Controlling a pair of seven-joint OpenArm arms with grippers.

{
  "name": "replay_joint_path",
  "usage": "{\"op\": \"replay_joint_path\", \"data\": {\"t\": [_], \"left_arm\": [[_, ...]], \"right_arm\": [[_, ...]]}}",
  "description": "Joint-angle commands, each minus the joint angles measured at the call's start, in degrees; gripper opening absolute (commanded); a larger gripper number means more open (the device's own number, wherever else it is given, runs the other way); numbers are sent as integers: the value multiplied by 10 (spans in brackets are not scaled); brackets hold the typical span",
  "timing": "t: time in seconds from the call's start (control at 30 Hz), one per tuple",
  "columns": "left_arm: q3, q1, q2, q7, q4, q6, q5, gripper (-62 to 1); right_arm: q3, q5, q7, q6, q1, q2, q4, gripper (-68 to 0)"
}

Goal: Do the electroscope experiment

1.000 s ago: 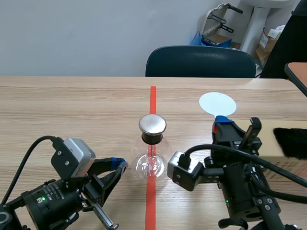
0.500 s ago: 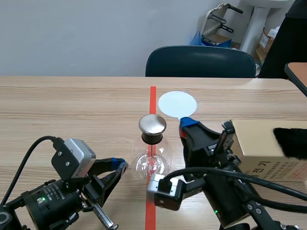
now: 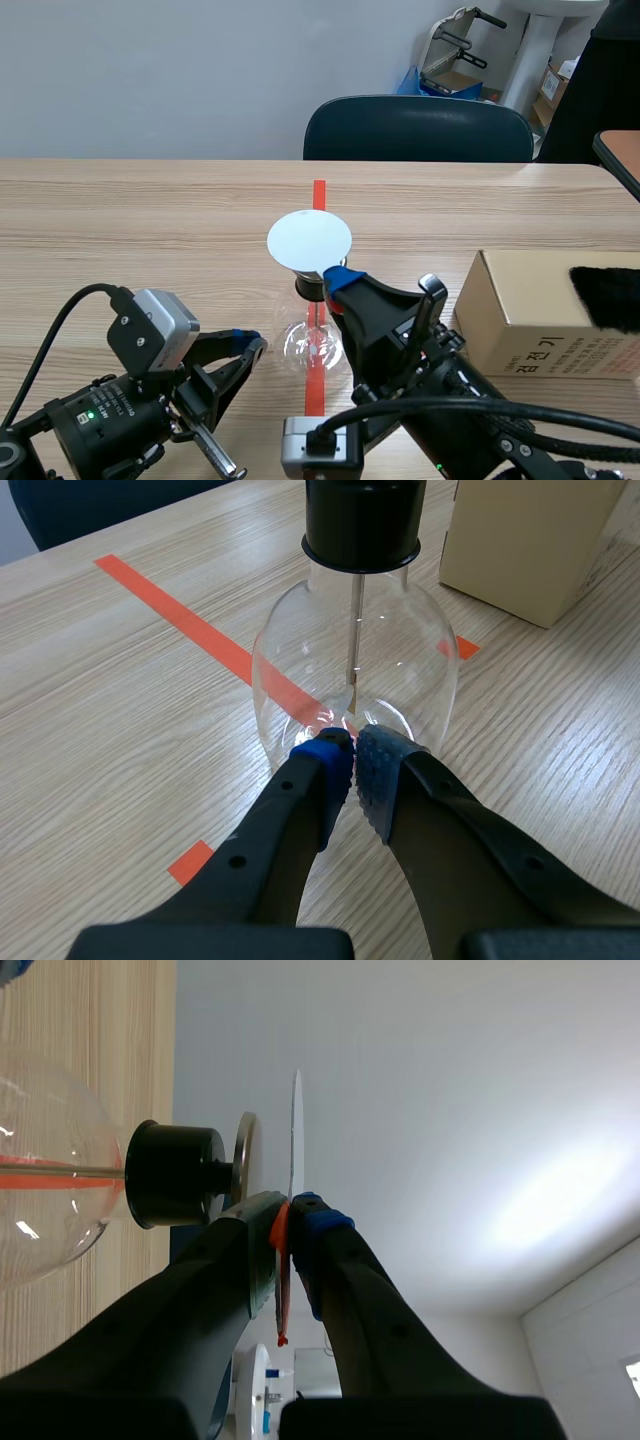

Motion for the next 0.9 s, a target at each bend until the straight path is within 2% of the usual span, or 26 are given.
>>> {"op": "replay_joint_path", "data": {"t": [0.0, 0.33, 0.47, 0.6, 0.87], "left_arm": [[-2, -2, 3, -7, 14, 1, -3, -550], [-2, -2, 3, -7, 14, 1, -3, -550], [-2, -2, 3, -7, 14, 1, -3, -550], [-2, -2, 3, -7, 14, 1, -3, -550], [-2, -2, 3, -7, 14, 1, -3, -550]], "right_arm": [[7, -1, 0, -7, 5, 3, 8, -667], [7, -1, 0, -7, 5, 3, 8, -667], [7, -1, -22, -7, 5, 3, 8, -667], [7, -1, -80, -7, 5, 3, 8, -667], [7, -1, -258, -7, 5, 5, 8, -667]]}}
